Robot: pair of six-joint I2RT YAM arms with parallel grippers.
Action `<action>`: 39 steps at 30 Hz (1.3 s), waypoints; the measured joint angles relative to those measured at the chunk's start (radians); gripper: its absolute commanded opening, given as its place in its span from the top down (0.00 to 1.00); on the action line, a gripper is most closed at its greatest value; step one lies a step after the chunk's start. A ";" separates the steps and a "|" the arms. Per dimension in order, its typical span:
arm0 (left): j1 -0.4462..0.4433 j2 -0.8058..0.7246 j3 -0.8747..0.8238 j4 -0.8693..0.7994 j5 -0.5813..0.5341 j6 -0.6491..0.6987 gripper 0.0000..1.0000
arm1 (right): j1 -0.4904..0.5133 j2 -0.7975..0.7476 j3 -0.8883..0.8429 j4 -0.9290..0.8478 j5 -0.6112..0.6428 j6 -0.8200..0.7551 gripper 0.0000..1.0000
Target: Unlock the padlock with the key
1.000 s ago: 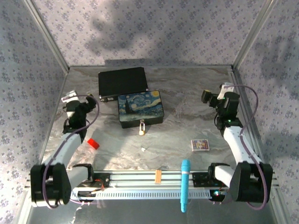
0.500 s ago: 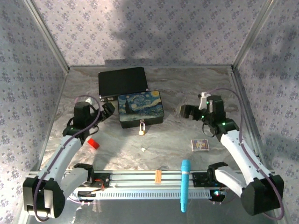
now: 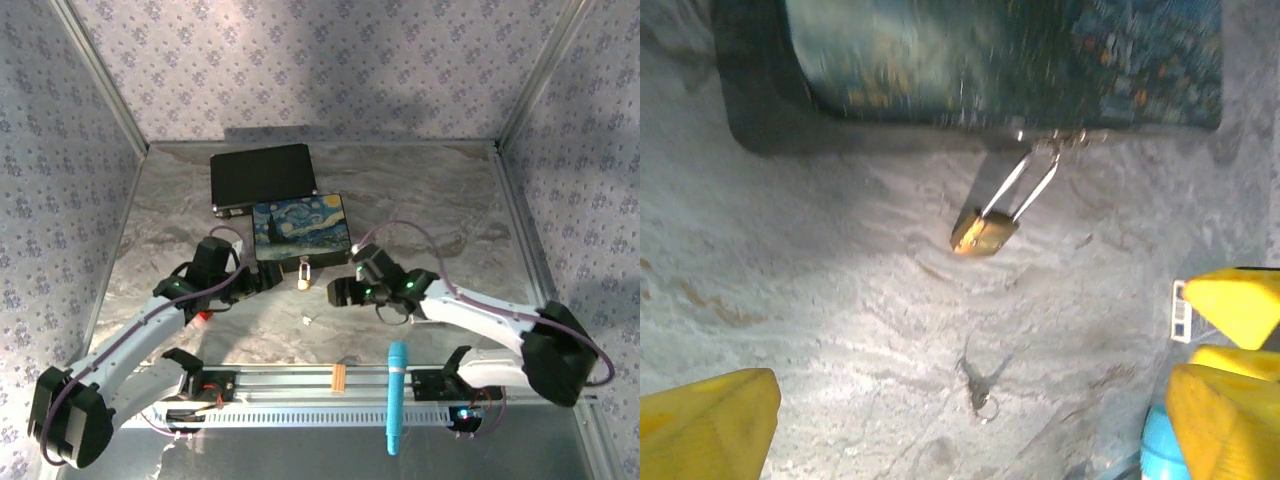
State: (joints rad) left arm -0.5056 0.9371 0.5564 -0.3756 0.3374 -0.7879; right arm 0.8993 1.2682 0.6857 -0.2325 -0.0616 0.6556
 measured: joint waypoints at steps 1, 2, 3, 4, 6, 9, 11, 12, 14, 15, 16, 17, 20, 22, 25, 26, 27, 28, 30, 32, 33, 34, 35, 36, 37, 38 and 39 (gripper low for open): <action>-0.024 0.007 0.000 -0.004 -0.011 -0.001 0.02 | 0.042 0.037 0.002 0.015 0.008 0.022 0.27; -0.044 0.012 0.000 -0.007 -0.016 -0.003 0.02 | 0.072 0.065 0.005 0.027 0.016 0.040 0.29; -0.063 0.016 0.000 -0.011 -0.020 -0.007 0.02 | 0.109 0.098 0.010 0.039 0.030 0.064 0.33; -0.074 0.021 0.000 -0.012 -0.019 -0.011 0.02 | 0.134 0.121 0.016 0.045 0.042 0.077 0.36; -0.079 0.023 0.000 -0.010 -0.020 -0.023 0.02 | 0.189 0.175 0.040 0.059 0.072 0.114 0.39; -0.079 0.023 0.000 -0.007 -0.022 -0.034 0.02 | 0.245 0.241 0.088 0.068 0.111 0.156 0.44; -0.079 0.026 0.000 -0.007 -0.024 -0.037 0.02 | 0.267 0.271 0.118 0.068 0.132 0.174 0.48; -0.079 0.027 -0.002 -0.006 -0.025 -0.040 0.02 | 0.275 0.285 0.134 0.068 0.141 0.185 0.50; -0.079 0.027 -0.006 -0.007 -0.029 -0.043 0.00 | 0.283 0.307 0.154 0.068 0.154 0.198 0.51; -0.079 0.027 -0.007 -0.007 -0.031 -0.044 0.00 | 0.285 0.317 0.161 0.068 0.156 0.205 0.52; -0.079 0.027 -0.009 -0.007 -0.032 -0.044 0.00 | 0.286 0.325 0.164 0.068 0.159 0.213 0.54; -0.079 0.027 -0.011 -0.007 -0.032 -0.044 0.00 | 0.286 0.334 0.165 0.069 0.160 0.219 0.55; -0.079 0.025 -0.022 -0.005 -0.039 -0.049 0.00 | 0.286 0.370 0.172 0.068 0.160 0.232 0.57; -0.079 0.019 -0.035 -0.001 -0.039 -0.054 0.00 | 0.289 0.396 0.182 0.060 0.163 0.246 0.59; -0.079 0.008 -0.051 0.008 -0.039 -0.063 0.00 | 0.299 0.415 0.203 0.030 0.181 0.274 0.61; -0.079 0.007 -0.055 0.010 -0.040 -0.063 0.00 | 0.301 0.420 0.211 0.021 0.186 0.281 0.62; -0.079 0.006 -0.056 0.011 -0.040 -0.064 0.00 | 0.304 0.428 0.222 0.009 0.193 0.289 0.63; -0.079 0.006 -0.056 0.011 -0.042 -0.067 0.00 | 0.305 0.436 0.233 -0.006 0.200 0.297 0.66; -0.079 0.006 -0.056 0.013 -0.045 -0.070 0.00 | 0.306 0.443 0.246 -0.031 0.208 0.306 0.69; -0.079 0.006 -0.057 0.016 -0.047 -0.072 0.00 | 0.307 0.449 0.255 -0.048 0.215 0.313 0.69; -0.079 0.006 -0.059 0.020 -0.048 -0.075 0.00 | 0.309 0.452 0.262 -0.058 0.217 0.315 0.69; -0.079 0.006 -0.062 0.024 -0.050 -0.078 0.00 | 0.312 0.455 0.269 -0.069 0.222 0.317 0.70; -0.079 0.006 -0.064 0.027 -0.050 -0.079 0.00 | 0.315 0.459 0.275 -0.076 0.224 0.317 0.72; -0.079 0.006 -0.069 0.031 -0.050 -0.081 0.00 | 0.320 0.463 0.282 -0.084 0.228 0.317 0.73; -0.079 0.006 -0.072 0.033 -0.051 -0.085 0.00 | 0.324 0.467 0.286 -0.090 0.231 0.317 0.76; -0.079 0.005 -0.075 0.034 -0.054 -0.086 0.00 | 0.327 0.470 0.289 -0.094 0.235 0.317 0.77; -0.079 0.005 -0.076 0.035 -0.056 -0.089 0.00 | 0.327 0.471 0.291 -0.098 0.237 0.319 0.78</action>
State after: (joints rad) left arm -0.5850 0.9424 0.4805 -0.3408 0.2813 -0.8772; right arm 1.2266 1.7393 0.9768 -0.3309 0.1757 0.9741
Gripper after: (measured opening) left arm 0.998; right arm 0.238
